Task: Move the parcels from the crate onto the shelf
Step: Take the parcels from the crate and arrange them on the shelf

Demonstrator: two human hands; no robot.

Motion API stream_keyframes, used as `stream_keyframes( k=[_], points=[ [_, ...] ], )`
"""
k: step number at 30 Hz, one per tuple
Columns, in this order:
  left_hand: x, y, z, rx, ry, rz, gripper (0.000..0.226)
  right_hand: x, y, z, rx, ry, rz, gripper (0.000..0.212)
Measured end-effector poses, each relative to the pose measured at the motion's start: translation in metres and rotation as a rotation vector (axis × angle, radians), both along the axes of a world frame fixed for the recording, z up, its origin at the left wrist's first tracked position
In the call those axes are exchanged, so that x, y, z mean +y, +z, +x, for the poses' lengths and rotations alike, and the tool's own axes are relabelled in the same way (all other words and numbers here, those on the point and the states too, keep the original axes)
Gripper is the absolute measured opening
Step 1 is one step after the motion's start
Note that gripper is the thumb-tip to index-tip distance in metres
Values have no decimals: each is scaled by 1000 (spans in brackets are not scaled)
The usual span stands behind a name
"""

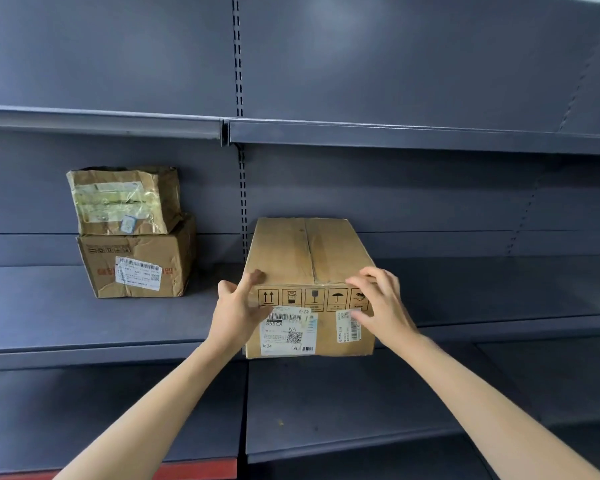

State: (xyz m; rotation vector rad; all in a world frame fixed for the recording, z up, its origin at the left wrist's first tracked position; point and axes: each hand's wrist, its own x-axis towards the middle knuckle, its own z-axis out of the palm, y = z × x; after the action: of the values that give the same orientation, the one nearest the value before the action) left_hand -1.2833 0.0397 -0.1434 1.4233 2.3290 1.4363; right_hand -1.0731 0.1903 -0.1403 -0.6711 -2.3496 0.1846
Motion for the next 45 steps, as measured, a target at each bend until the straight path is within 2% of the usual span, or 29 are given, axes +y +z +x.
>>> stream_keyframes(
  k=[6,13,23,29,45],
  points=[
    [-3,4,-9,74,-63,-31,60,11,-7,-8,97,4,34,55],
    [-4,9,-26,68,-73,-25,63,11,-12,-32,138,28,65,63],
    [12,7,-37,64,-68,1,63,31,-12,-45,97,22,72,53],
    [26,7,-41,54,-65,4,61,52,-14,-51,99,62,80,62],
    [29,8,-35,34,-4,-32,67,54,-21,-50,133,63,105,65]
  ],
)
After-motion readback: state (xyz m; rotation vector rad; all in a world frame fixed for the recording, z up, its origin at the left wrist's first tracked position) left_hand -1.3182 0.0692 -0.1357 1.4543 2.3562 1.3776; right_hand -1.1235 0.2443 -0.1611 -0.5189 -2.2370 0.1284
